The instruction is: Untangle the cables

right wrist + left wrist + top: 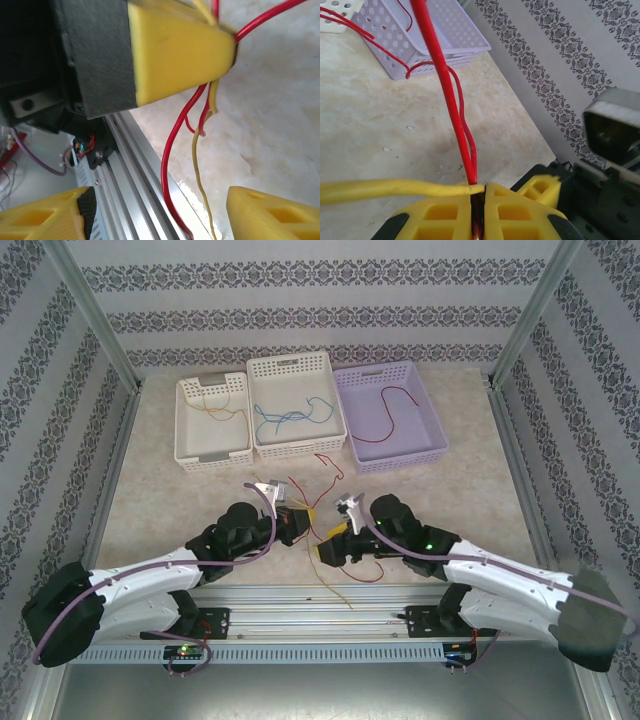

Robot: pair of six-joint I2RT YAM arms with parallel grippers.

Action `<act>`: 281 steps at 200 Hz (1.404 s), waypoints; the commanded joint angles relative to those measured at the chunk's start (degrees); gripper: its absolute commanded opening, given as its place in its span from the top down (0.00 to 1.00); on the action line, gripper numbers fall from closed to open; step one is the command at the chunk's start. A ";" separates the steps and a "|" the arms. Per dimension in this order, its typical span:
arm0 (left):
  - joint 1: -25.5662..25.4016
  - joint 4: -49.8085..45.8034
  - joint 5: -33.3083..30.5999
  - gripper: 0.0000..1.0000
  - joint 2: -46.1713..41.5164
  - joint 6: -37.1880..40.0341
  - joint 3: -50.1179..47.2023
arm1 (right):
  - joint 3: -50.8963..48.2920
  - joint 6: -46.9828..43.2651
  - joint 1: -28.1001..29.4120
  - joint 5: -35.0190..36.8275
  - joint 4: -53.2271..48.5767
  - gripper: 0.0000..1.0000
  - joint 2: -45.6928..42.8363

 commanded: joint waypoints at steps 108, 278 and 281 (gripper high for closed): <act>-0.47 -0.70 -1.09 0.30 -2.76 1.45 -1.41 | 8.89 -4.01 -10.04 0.76 -9.40 1.00 -11.21; -0.46 -20.02 -11.63 0.07 -4.86 0.74 -1.33 | 2.41 -0.29 -5.80 2.16 7.33 0.45 14.44; -0.46 -20.57 -12.13 0.07 -4.56 0.70 -1.03 | 2.28 -0.27 -5.80 2.18 7.41 0.45 14.25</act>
